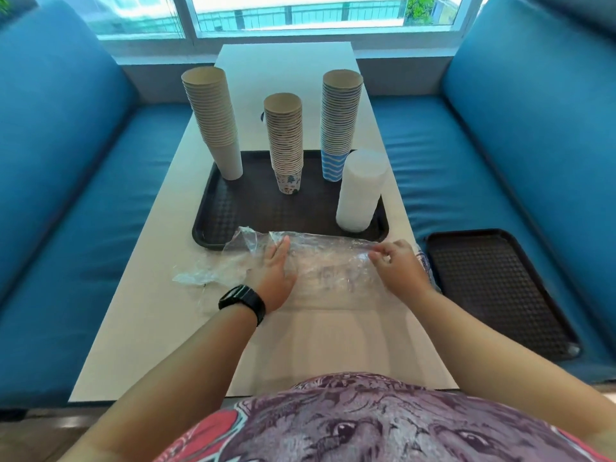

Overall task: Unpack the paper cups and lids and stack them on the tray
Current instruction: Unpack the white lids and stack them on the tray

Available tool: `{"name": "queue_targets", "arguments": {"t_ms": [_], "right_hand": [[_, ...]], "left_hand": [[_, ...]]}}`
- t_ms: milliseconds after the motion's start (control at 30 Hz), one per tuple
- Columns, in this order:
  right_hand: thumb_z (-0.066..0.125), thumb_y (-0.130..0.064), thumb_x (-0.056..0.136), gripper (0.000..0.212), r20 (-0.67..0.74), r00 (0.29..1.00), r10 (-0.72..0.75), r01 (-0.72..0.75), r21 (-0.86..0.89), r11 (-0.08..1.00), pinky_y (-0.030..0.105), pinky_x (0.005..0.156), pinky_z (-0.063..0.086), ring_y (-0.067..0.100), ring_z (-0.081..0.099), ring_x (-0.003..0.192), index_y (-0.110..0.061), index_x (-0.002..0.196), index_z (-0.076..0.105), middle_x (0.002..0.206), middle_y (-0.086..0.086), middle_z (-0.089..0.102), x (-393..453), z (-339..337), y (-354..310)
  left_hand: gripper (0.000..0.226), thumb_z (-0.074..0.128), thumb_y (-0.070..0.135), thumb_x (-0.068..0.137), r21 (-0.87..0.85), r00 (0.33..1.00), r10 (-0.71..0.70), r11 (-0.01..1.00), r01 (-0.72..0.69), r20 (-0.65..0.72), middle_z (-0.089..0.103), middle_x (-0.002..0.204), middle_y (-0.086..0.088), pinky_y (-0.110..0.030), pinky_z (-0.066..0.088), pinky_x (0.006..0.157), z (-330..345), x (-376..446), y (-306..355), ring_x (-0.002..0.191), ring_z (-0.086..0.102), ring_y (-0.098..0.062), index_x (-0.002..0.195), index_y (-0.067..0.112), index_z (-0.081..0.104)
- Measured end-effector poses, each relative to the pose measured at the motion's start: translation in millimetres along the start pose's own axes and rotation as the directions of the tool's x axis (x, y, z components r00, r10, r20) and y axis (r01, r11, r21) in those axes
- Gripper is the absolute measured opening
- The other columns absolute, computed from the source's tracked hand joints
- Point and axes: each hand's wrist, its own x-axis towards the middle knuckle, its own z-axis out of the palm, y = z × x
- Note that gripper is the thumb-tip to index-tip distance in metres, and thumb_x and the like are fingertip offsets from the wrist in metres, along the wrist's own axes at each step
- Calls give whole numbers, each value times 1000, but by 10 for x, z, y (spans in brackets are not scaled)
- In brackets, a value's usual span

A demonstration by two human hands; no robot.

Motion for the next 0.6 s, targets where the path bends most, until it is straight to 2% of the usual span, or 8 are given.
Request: {"name": "queue_targets", "arguments": {"t_ms": [100,200,300,367,400,467,533,600], "right_hand": [[63,-44,89,43,42,999,-35,40,-136,990,36,93,47,20,59,100,-21,126,62,122,0,49,-87,-10,74],[66,-43,87,46,114,992,-48,71,-206,976,31,92,45,19,57,101,-22,128,61,124,-1,46,-154,-34,125],[64,-33,90,30,-123,961,-248,215,-237,947,33,88,44,22,55,99,-16,114,68,113,4,53,-218,-94,19],[59,-25,89,23,-286,851,-441,356,-304,884,41,82,48,27,56,93,-12,104,72,101,6,59,-233,-130,-148],[57,-21,87,25,-299,813,-499,410,-315,856,42,80,48,28,56,91,-11,103,72,98,7,61,-236,-121,-228],[51,-16,85,32,-189,802,-566,490,-333,806,42,82,49,31,59,94,-10,110,70,103,10,64,-256,-41,-355],[46,-17,89,42,46,841,-539,518,-354,779,43,98,45,33,56,115,-9,128,60,125,13,61,-293,128,-348],[36,-25,99,51,246,877,-413,480,-403,779,43,117,23,27,29,143,-13,148,37,153,9,37,-331,274,-218]], "left_hand": [[67,43,25,100,16,998,-45,999,45,-33,15,161,3,-48,39,108,133,-149,-7,131,47,-29,158,27,10],[60,44,25,97,19,988,-133,991,135,-81,23,153,-1,-47,42,107,208,-310,-16,121,53,-31,154,26,26],[59,51,26,92,55,955,-199,975,216,-222,20,143,-1,-43,37,110,117,-415,103,125,43,-28,149,30,35],[60,55,26,88,170,914,-111,967,191,-391,22,142,-3,-45,29,112,53,-435,249,130,35,-29,145,27,39],[58,55,25,86,214,885,-21,967,136,-465,27,143,-5,-47,29,110,46,-428,343,130,35,-29,143,24,43],[59,48,27,85,245,857,134,970,-10,-497,37,147,-8,-47,28,112,114,-388,556,135,35,-30,143,19,46],[60,34,30,94,247,921,205,961,-125,-331,25,160,-5,-45,12,120,300,-356,731,149,16,-28,153,22,30],[57,24,33,103,283,974,175,950,-129,-143,1,166,0,-43,-5,122,528,-314,748,152,-7,-23,158,27,10]]}}
